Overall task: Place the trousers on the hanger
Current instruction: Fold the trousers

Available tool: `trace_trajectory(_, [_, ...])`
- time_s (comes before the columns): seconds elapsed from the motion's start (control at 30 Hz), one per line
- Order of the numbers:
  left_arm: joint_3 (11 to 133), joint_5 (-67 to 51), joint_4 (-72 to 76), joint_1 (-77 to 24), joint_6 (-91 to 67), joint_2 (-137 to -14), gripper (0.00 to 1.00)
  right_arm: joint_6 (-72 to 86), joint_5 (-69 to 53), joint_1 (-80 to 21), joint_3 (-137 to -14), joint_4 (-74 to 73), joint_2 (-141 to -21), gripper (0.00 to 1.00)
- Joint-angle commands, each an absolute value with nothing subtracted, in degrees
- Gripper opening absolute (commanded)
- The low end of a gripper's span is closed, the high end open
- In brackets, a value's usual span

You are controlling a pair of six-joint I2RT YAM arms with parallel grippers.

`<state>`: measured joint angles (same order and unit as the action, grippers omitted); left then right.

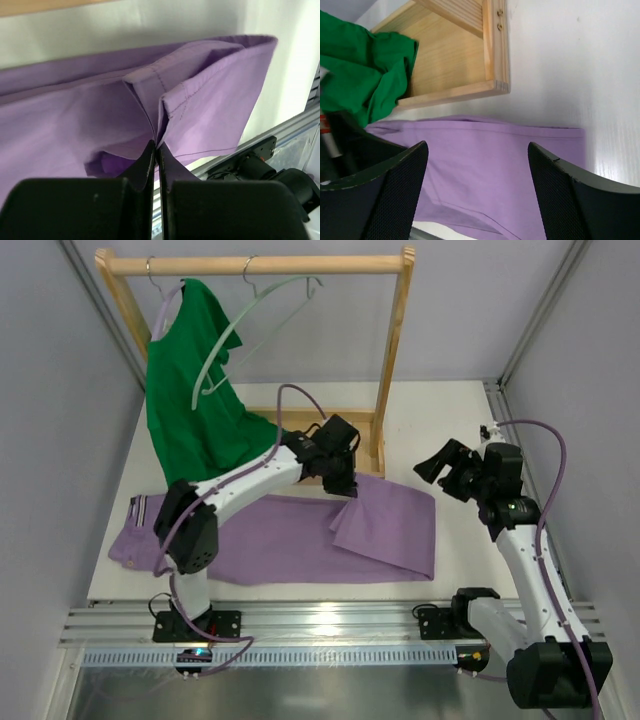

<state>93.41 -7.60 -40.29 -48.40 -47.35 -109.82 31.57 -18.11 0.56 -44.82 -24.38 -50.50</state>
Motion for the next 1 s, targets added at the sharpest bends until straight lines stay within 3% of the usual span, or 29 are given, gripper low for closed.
trace_trajectory(0.0, [89.4,-1.5,-50.4,-45.4,-44.2,-102.0,0.01,31.6,-22.2,0.8,-46.7,-23.7,-53.9,0.83])
trace_trajectory(0.53, [78.8,-0.5,-61.8,-31.2,-39.1,-89.6,0.0,28.8,-27.0,0.0,-33.8,-16.0,-64.9,0.89])
trace_trajectory(0.97, [77.3,7.3,-70.4,-24.6,-37.7,-84.8,0.0,30.0,-29.9,-9.5,-30.4,-7.4,-70.4,0.89])
